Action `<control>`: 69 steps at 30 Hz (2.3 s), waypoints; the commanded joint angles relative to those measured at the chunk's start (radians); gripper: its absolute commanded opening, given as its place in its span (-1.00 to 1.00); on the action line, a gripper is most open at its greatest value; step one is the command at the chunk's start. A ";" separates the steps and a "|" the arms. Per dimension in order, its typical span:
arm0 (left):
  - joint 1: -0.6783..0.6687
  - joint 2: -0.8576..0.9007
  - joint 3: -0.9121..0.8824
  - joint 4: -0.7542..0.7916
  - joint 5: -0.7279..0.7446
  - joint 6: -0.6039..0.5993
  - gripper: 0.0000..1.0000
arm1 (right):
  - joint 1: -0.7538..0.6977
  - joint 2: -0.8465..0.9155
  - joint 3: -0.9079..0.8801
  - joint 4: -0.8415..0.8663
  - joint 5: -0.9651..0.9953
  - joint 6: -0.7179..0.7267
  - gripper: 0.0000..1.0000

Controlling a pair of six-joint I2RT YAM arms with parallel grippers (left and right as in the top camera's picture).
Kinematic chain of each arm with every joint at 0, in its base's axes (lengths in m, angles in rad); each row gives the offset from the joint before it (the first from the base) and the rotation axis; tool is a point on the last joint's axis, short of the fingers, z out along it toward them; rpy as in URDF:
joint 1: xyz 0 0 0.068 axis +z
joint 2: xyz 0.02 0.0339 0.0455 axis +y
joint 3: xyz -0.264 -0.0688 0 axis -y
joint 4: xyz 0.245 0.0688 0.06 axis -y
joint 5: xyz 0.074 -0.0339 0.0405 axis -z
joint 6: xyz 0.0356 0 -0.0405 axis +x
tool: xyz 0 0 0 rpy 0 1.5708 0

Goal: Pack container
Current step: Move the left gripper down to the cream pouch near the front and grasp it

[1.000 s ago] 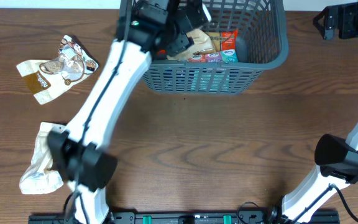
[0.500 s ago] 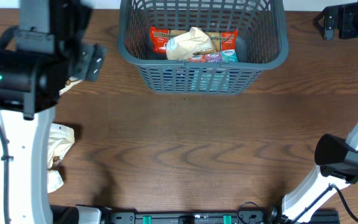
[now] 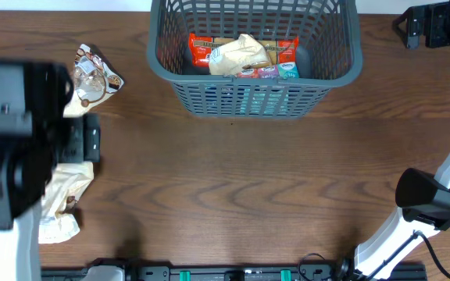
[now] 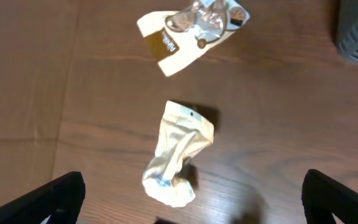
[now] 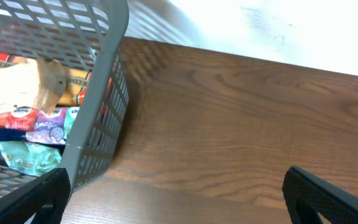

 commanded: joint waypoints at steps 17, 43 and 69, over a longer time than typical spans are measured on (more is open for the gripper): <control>0.373 -0.197 -0.864 0.370 0.071 0.029 0.97 | -0.007 0.003 -0.001 -0.001 -0.010 -0.024 0.98; 0.584 0.284 -0.872 0.614 0.228 0.395 0.97 | -0.007 0.003 -0.001 -0.001 -0.010 -0.058 0.98; 0.599 0.496 -0.872 0.703 0.301 0.444 -0.88 | -0.007 0.003 -0.001 -0.006 -0.003 -0.057 0.98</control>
